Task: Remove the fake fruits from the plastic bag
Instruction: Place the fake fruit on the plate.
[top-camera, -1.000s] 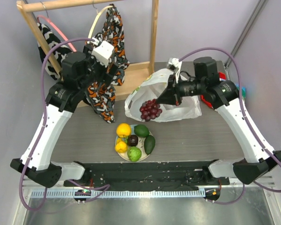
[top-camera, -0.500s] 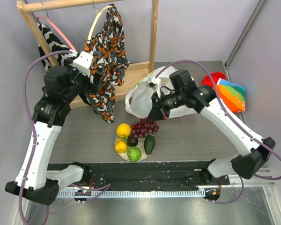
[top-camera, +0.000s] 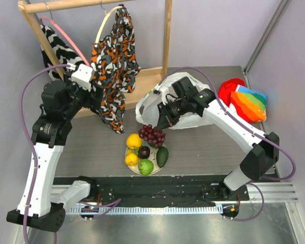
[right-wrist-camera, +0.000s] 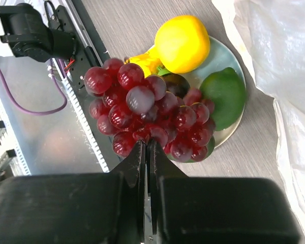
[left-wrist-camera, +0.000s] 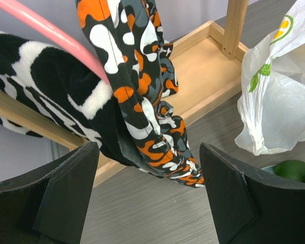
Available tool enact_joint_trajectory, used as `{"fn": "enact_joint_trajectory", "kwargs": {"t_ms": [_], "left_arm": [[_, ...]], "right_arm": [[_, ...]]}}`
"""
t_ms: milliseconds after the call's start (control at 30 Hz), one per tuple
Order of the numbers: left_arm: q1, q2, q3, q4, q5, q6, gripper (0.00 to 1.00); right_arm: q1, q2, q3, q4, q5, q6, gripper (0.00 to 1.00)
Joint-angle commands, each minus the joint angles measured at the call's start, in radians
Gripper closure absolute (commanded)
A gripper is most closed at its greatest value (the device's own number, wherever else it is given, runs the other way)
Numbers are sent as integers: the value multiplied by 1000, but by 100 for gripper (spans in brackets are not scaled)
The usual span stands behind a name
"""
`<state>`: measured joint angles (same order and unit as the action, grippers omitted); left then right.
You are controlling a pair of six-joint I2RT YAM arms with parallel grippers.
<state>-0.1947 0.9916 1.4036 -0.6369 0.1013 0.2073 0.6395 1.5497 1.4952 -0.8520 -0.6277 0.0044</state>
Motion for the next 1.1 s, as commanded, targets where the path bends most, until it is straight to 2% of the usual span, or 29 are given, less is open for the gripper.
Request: {"fn": "enact_joint_trajectory", "kwargs": {"t_ms": [0,200,500,833,1067], "left_arm": [[24,-30,-15,14,21,-26,15],[34,-39,-23,16,35,-32,15],[38,-27,-20,25,64,-49,15],[63,-27,-2,23,87,-60,16],[100,-34,12,23,116,-82,16]], "right_arm": [[6,7,22,44,-15,54,99],[8,18,63,25,-49,55,99],[15,-8,36,37,-108,72,99],[15,76,287,24,-67,-20,99],[19,154,330,36,-33,-116,99]]}}
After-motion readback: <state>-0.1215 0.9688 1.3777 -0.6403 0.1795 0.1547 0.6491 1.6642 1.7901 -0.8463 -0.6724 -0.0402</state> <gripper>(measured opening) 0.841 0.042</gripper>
